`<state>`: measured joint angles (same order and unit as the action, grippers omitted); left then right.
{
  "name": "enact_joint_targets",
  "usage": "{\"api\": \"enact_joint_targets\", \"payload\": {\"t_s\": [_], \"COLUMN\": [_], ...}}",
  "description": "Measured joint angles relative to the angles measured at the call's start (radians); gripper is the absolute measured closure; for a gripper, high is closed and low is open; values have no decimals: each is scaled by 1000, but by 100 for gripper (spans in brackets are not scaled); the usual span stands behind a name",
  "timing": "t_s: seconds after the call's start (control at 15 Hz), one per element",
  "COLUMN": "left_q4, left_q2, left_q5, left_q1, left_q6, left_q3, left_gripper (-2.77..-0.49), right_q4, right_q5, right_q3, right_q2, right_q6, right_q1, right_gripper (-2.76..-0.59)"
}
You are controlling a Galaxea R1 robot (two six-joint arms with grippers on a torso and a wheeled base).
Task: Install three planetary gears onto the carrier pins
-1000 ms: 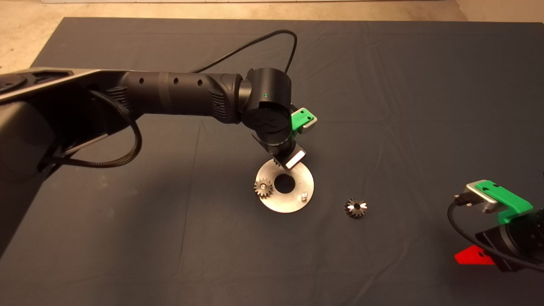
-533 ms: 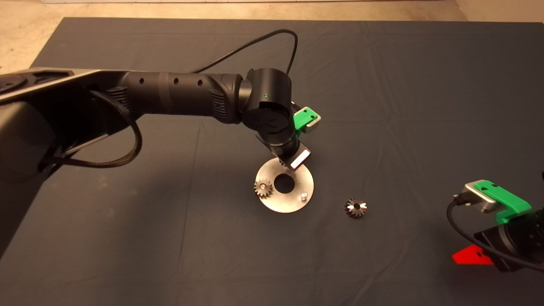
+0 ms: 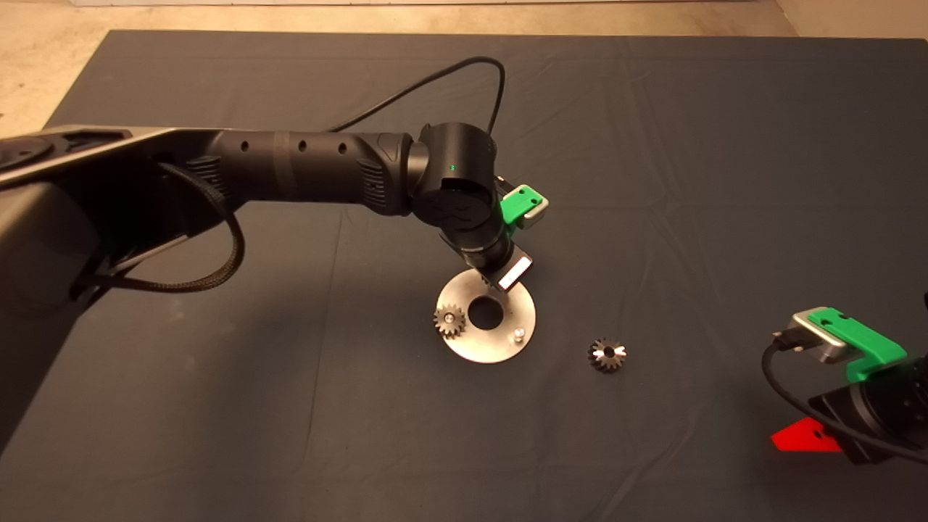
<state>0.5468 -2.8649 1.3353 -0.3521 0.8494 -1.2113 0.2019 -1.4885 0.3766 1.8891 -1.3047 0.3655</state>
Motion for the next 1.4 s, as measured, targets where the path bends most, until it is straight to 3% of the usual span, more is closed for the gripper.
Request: {"api": "enact_joint_targets", "payload": {"t_s": [0.6,1.27,1.4], "left_q4": [-20,-18,-4], "left_q2": [-28,-32,-25], "left_q5": [8,5,10], "left_q1": [-9,-11,-7], "left_q6": [-81,-84,-84], "left_q3": [-50,-57,-36], "left_gripper": [-55,-54,-54], "right_q4": [0,0,0], "right_q5": [0,0,0], "right_q3": [0,0,0], "right_q2": [0,0,0], "right_q6": [0,0,0], "right_q1": [0,0,0], "right_gripper": [-175,-175,-175]}}
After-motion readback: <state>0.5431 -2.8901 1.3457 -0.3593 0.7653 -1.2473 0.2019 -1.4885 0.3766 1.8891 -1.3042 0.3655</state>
